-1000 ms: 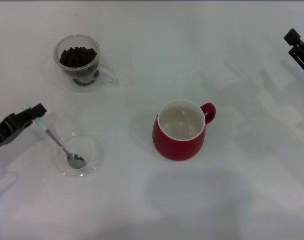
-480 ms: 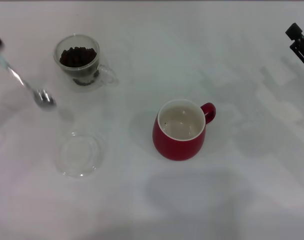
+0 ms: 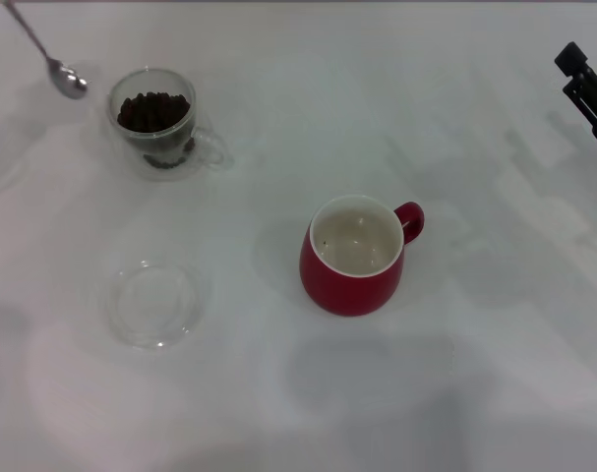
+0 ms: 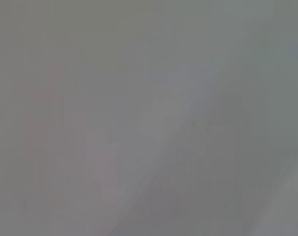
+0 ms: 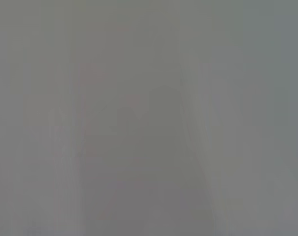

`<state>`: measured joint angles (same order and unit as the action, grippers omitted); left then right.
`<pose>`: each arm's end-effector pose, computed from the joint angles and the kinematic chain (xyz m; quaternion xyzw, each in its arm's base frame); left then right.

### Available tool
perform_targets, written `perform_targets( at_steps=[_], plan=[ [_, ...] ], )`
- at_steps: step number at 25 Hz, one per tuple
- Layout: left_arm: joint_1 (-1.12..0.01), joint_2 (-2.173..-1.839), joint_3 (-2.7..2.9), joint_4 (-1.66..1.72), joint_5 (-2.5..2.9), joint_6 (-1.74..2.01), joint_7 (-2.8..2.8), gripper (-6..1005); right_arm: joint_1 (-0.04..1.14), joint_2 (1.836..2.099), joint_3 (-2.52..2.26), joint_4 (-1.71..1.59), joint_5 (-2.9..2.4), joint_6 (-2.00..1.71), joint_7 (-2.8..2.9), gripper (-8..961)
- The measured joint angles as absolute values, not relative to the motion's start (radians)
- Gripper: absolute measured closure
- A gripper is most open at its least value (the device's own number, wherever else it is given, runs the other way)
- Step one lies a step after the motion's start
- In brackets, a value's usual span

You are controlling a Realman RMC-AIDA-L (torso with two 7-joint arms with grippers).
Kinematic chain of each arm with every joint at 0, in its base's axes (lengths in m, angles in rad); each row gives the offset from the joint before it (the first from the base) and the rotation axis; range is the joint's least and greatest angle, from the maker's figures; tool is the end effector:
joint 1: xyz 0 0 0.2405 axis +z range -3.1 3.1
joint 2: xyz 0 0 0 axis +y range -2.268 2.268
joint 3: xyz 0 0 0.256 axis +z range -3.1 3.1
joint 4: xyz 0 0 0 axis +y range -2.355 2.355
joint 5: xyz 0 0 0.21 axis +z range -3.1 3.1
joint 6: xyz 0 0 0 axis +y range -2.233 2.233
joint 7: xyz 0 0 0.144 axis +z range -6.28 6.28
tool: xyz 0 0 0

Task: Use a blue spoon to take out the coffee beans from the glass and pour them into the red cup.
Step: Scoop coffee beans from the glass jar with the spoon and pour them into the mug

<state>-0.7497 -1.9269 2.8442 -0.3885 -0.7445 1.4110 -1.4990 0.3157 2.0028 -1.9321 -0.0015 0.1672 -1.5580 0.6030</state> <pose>-0.2913 0.4005 0.0811 -0.7749 -0.3941 -0.3909 0.3023 0.3486 0.2628 0.0194 -0.7275 0.2464 0.4194 0.4839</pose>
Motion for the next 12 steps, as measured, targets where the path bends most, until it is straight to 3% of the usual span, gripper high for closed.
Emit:
perform_targets(
  at_steps=[8, 12],
  plan=[
    [-0.823, -1.986, 2.844, -0.381, -0.685, 1.311, -1.378, 868, 0.311, 2.005, -1.933, -0.001, 0.167, -1.557, 0.606, 245],
    [-0.836, -1.993, 2.844, -0.342, -0.672, 1.241, -1.362, 868, 0.31, 2.007, -1.933, -0.002, 0.167, -1.557, 0.606, 245]
  ],
)
